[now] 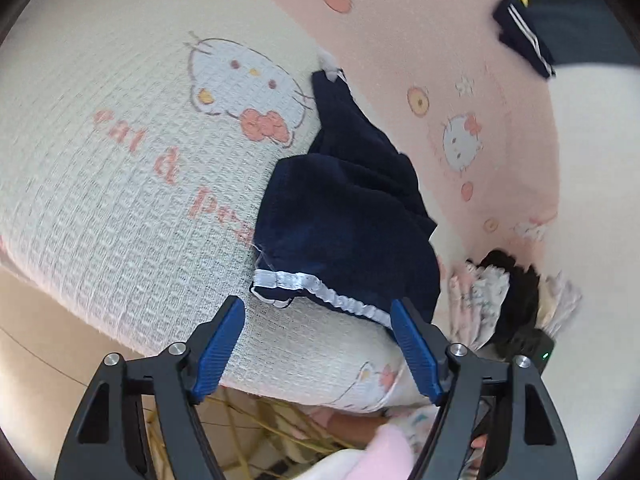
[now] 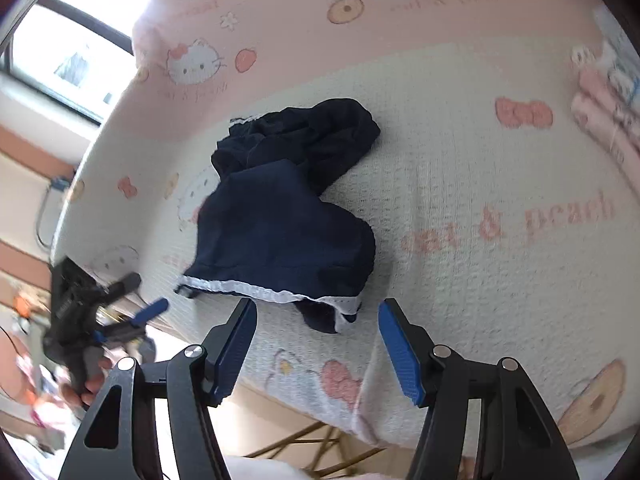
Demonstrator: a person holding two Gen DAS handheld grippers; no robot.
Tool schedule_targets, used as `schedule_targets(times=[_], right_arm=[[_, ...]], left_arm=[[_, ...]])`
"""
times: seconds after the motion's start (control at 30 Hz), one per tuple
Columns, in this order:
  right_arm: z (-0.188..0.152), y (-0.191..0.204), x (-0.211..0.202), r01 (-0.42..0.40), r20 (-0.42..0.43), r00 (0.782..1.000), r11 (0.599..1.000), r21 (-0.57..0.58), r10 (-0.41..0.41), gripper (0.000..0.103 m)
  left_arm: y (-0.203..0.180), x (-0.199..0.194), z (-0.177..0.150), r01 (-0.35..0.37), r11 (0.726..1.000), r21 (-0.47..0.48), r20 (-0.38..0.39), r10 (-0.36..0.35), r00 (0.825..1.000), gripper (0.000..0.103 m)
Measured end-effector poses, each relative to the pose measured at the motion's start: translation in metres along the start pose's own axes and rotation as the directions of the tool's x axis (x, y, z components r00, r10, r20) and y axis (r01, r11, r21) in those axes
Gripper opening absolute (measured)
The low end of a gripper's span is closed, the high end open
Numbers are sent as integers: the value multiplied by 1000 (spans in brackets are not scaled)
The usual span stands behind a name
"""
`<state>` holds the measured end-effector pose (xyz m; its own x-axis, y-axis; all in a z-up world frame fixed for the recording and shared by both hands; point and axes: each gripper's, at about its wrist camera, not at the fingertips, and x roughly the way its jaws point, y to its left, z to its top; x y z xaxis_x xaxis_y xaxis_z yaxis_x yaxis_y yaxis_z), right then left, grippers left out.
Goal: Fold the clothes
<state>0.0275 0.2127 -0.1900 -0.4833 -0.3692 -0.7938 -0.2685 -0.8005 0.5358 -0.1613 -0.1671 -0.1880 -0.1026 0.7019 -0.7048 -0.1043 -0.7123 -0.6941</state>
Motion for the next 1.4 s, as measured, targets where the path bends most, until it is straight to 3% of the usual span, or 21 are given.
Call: schedule_targets(times=[0.1,0.23,0.33,0.5,0.6,0.77,0.97,1.17,1.33,1.4], right_arm=[[-4,-14,2,-96,-6,995,986,138,98,63],[-9,-30,4,-212,10,975,927,309,220,63],[-14,-39,7,-285,39,954,866,411,296,63],[-21,-52,21,-377,91,912,728,573,400,64],[-26,-56,29,-395,128,899,649,650,418,65],[-42,-65,45,-429,229,874,456,780,429,65],[-62,-68,50,-469,349,852,275,839,390,65],[-68,-63,64,-461,353,842,204,864,407,65],[-77,-70,66,-499,434,826,109,859,359,65],[-79,-78,65,-520,461,819,100,848,342,65]], left_arm=[[0,2,-2,12,1000,-22,14,-11,1000,74],[1,4,-4,28,998,-52,32,-26,999,74],[1,6,-5,45,996,-71,41,-42,998,74],[-9,19,-6,78,992,-96,38,-74,997,74],[-10,25,-7,103,985,-135,59,-95,994,74],[-11,36,-7,148,966,-211,60,-139,989,74],[-16,37,-9,130,970,-207,109,-109,988,74],[-6,44,-10,123,958,-260,105,-99,990,74],[-2,50,-7,109,955,-277,101,-84,991,74],[-4,52,-4,94,960,-262,103,-69,992,74]])
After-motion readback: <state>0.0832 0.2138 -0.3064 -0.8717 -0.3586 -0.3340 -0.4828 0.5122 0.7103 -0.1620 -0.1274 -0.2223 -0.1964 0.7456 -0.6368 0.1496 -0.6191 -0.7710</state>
